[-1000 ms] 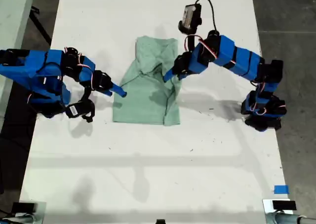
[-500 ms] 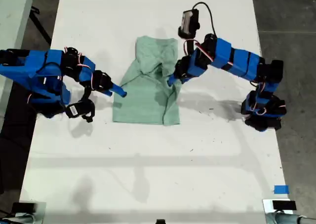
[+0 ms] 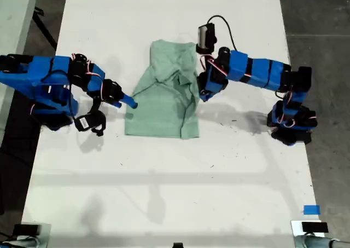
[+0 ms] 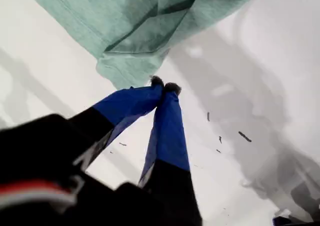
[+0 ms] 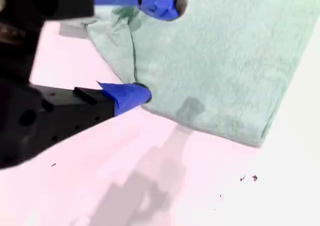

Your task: Fold t-shirt

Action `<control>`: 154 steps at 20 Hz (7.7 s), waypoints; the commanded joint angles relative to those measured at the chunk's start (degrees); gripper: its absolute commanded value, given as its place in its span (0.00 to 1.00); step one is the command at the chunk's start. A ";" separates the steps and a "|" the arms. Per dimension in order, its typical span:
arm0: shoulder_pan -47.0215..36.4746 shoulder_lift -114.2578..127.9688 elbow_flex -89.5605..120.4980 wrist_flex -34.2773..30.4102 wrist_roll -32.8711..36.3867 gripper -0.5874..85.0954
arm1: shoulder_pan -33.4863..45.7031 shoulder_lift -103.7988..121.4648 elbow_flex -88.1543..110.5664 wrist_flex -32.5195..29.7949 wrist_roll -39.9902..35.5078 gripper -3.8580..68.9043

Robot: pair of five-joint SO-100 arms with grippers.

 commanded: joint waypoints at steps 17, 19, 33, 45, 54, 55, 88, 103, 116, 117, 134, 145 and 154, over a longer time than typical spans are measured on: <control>5.89 -29.62 -2.37 -11.60 -18.37 0.27 | -2.46 15.73 3.60 0.97 1.41 0.05; 5.89 -31.99 -3.25 -11.78 -18.72 0.04 | -2.46 16.26 4.31 0.88 1.32 0.05; 1.49 -17.31 -14.94 17.23 -17.58 0.01 | -2.55 19.34 9.76 -0.70 1.76 0.05; 10.90 -64.16 -66.97 23.99 -12.92 0.01 | -3.25 19.95 10.55 -0.79 2.90 0.05; 8.35 -42.19 -67.68 33.57 -3.96 0.43 | -3.60 20.92 12.04 -1.49 3.52 0.05; 7.47 -38.94 -66.80 35.16 -3.34 0.43 | -3.87 21.09 11.87 -1.49 3.60 0.05; 15.12 -41.84 -20.83 -2.02 -13.18 0.40 | -19.42 -37.00 -29.62 -16.08 17.23 0.37; 21.71 -60.82 -57.74 14.77 -10.99 0.01 | -23.99 -32.34 -29.44 -1.85 21.45 0.04; 25.14 -64.25 -77.17 18.28 -8.44 0.01 | -25.40 -6.50 -7.73 -9.58 28.74 0.03; 24.61 -63.90 -77.17 18.46 -7.91 0.01 | -24.35 -6.50 -7.29 -11.16 27.16 0.03; -14.24 -55.28 -76.99 29.88 21.62 0.01 | 6.59 -9.76 -8.96 -21.36 -5.10 0.03; -26.19 -62.49 -76.90 23.73 26.89 0.01 | 16.08 -16.88 -10.55 -28.92 -11.16 0.03; -29.44 -60.64 -80.24 24.08 27.25 0.29 | 19.69 -20.39 -24.08 -22.32 -11.69 0.46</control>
